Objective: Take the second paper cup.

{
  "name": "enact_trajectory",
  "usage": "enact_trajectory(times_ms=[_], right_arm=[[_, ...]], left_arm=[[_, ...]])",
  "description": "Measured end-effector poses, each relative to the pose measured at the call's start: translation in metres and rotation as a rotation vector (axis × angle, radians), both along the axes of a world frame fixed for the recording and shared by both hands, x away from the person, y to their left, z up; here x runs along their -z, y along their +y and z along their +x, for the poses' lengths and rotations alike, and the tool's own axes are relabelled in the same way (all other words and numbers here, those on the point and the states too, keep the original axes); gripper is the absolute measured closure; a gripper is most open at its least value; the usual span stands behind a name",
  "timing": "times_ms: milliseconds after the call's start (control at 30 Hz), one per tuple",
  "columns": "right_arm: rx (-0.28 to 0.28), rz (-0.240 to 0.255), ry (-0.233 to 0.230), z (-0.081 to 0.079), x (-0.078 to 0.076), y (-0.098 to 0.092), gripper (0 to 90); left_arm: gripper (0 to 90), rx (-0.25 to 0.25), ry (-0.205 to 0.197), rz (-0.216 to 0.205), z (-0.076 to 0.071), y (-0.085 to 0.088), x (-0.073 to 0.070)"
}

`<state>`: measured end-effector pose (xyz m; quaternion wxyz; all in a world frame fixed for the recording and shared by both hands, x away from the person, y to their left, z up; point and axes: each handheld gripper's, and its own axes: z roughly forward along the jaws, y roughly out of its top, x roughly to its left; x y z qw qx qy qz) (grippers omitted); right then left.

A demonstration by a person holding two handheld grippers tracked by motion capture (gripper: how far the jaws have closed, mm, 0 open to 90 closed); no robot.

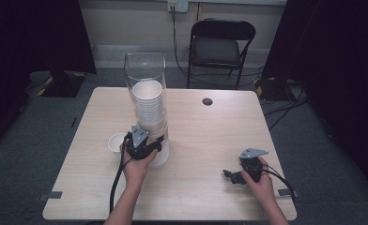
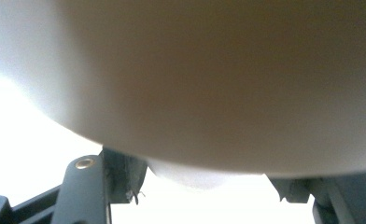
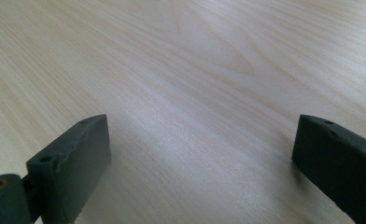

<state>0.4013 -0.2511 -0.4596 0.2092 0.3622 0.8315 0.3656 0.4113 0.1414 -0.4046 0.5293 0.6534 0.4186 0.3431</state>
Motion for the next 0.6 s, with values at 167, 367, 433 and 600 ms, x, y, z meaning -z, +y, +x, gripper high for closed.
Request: enact_trajectory(times_ms=[167, 367, 433, 600], right_arm=[[0.0, 0.0, 0.0, 0.0, 0.0, 0.0, 3.8], [-0.001, 0.002, 0.001, 0.0, 0.0, 0.0, 3.8], [0.0, 0.0, 0.0, 0.0, 0.0, 0.0, 3.5], [-0.001, -0.002, 0.006, 0.001, 0.0, 0.0, 2.1]], left_arm=[[37.3, 0.004, 0.016, -0.008, 0.0, 0.0, 0.001], [37.5, 0.009, 0.27, 0.143, -0.001, -0.002, 0.049], [37.4, 0.014, 0.256, 0.124, -0.006, -0.006, 0.057], [37.2, 0.049, 0.272, 0.133, -0.007, -0.004, 0.056]])
